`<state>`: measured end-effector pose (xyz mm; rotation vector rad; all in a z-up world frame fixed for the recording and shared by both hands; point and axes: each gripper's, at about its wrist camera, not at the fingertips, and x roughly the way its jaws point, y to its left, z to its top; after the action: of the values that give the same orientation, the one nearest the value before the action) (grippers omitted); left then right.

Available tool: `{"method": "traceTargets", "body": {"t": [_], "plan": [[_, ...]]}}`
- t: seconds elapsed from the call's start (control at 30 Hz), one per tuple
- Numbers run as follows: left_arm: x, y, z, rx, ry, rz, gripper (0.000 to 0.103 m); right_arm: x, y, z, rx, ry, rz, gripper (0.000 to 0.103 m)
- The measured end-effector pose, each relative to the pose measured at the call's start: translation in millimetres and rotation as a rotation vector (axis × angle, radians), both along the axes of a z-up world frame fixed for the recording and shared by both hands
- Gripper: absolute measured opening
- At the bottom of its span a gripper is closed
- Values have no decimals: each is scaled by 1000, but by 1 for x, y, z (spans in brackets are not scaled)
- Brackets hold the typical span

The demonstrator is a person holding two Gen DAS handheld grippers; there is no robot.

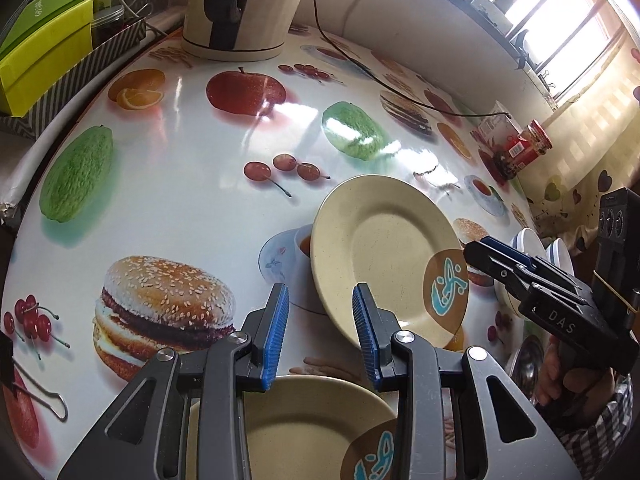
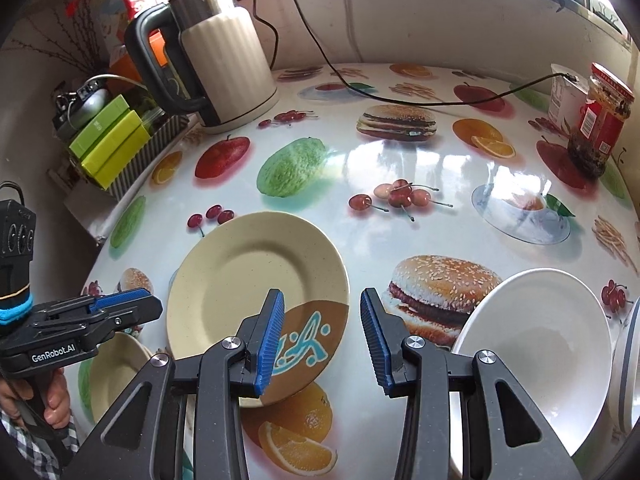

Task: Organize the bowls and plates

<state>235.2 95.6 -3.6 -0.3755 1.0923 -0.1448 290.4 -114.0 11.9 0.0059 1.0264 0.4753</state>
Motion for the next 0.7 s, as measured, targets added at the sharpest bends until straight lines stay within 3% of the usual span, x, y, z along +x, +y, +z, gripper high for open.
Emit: {"method": "traceTargets", "body": {"t": [0.7], "plan": [[6, -8, -17, -13, 48, 6, 34, 29, 19, -9, -50, 58, 66, 29]]}}
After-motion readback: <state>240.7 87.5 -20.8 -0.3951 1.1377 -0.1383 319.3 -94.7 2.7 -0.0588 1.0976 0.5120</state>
